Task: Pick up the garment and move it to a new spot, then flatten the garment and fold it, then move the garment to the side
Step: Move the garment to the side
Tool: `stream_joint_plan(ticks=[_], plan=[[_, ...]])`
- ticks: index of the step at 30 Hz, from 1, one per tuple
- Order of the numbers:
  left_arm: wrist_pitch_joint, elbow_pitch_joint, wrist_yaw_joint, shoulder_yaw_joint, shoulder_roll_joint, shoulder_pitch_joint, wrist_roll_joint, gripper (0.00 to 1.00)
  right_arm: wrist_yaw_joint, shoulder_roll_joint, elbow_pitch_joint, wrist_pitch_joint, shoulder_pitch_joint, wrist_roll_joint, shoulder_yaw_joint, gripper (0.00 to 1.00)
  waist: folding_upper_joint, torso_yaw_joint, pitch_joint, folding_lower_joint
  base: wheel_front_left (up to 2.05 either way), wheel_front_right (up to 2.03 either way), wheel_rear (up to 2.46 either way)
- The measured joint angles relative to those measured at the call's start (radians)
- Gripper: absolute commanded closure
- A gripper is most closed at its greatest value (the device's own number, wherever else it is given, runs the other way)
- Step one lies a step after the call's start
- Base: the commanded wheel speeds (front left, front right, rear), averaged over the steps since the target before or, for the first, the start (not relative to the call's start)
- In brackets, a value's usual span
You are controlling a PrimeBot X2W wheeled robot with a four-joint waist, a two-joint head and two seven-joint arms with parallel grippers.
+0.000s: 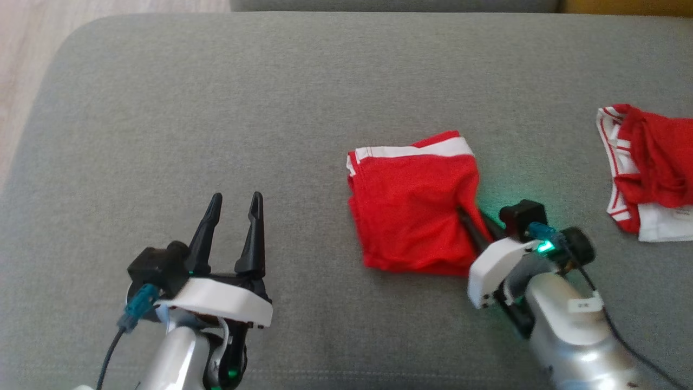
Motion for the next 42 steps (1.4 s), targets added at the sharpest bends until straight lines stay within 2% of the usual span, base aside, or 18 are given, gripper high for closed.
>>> stream_joint_plan(ticks=[3, 4, 8, 10, 11, 16, 21, 26, 29, 33, 38, 42], plan=[[0.0, -0.002, 0.0, 0.001, 0.0, 0.0, 0.0, 0.0, 0.0, -0.044, -0.007, -0.036, -0.011, -0.098, -0.013, 1.0, 0.0, -0.021, 0.0, 0.0, 0.0, 0.0, 0.0], [0.0, -0.002, 0.0, 0.001, 0.0, 0.0, 0.0, 0.0, 0.0, -0.044, -0.007, -0.036, -0.011, -0.098, -0.013, 1.0, 0.0, -0.021, 0.0, 0.0, 0.0, 0.0, 0.0], [0.0, -0.007, 0.0, 0.001, 0.0, -0.004, 0.0, 0.0, 0.0, -0.115, -0.07, -0.057, -0.021, -0.202, -0.024, 1.0, 0.0, -0.055, 0.005, 0.0, 0.0, 0.0, 0.0], [0.0, -0.014, 0.0, 0.003, 0.0, -0.012, 0.0, 0.0, 0.0, -0.188, -0.136, -0.06, -0.032, -0.244, -0.031, 1.0, 0.0, -0.085, 0.011, 0.0, 0.0, 0.0, 0.0], [0.0, -0.014, 0.0, 0.003, 0.0, -0.012, 0.0, 0.0, 0.0, -0.188, -0.136, -0.06, -0.032, -0.244, -0.031, 1.0, 0.0, -0.085, 0.011, 0.0, 0.0, 0.0, 0.0], [0.0, -0.018, -0.009, 0.006, 0.0, -0.03, 0.016, 0.0, 0.0, -0.322, -0.236, -0.019, -0.082, -0.241, -0.021, 1.0, 0.0, -0.134, 0.033, 0.0, 0.0, 0.0, 0.0], [0.0, -0.019, -0.017, 0.006, 0.0, -0.055, 0.027, 0.0, 0.0, -0.442, -0.293, 0.054, -0.111, -0.177, 0.011, 1.0, 0.0, -0.168, 0.069, 0.0, 0.0, 0.0, 0.0], [0.0, -0.02, -0.027, 0.011, 0.0, -0.086, 0.044, 0.0, 0.0, -0.514, -0.309, 0.13, -0.127, -0.102, 0.013, 1.0, 0.0, -0.188, 0.113, 0.0, 0.0, 0.0, 0.0], [0.0, -0.019, -0.036, 0.016, 0.0, -0.1, 0.046, 0.0, 0.0, -0.542, -0.293, 0.179, -0.137, -0.073, -0.018, 1.0, 0.0, -0.195, 0.138, 0.0001, 0.0, 0.0, 0.0], [0.0, -0.019, -0.045, 0.026, -0.001, -0.109, 0.054, 0.0, 0.0, -0.544, -0.276, 0.237, -0.155, -0.057, -0.086, 1.0, 0.0, -0.198, 0.167, 0.0001, 0.0, 0.0, 0.0], [0.0, -0.016, -0.053, 0.028, -0.001, -0.131, 0.054, 0.0, 0.0, -0.529, -0.253, 0.298, -0.163, -0.086, -0.194, 1.0, 0.0, -0.194, 0.193, 0.0001, 0.0, 0.0, 0.0], [0.0, -0.014, -0.053, 0.031, -0.001, -0.138, 0.054, 0.0, 0.0, -0.486, -0.253, 0.331, -0.162, -0.122, -0.265, 1.0, 0.0, -0.193, 0.202, 0.0, 0.0, 0.0, 0.0]])
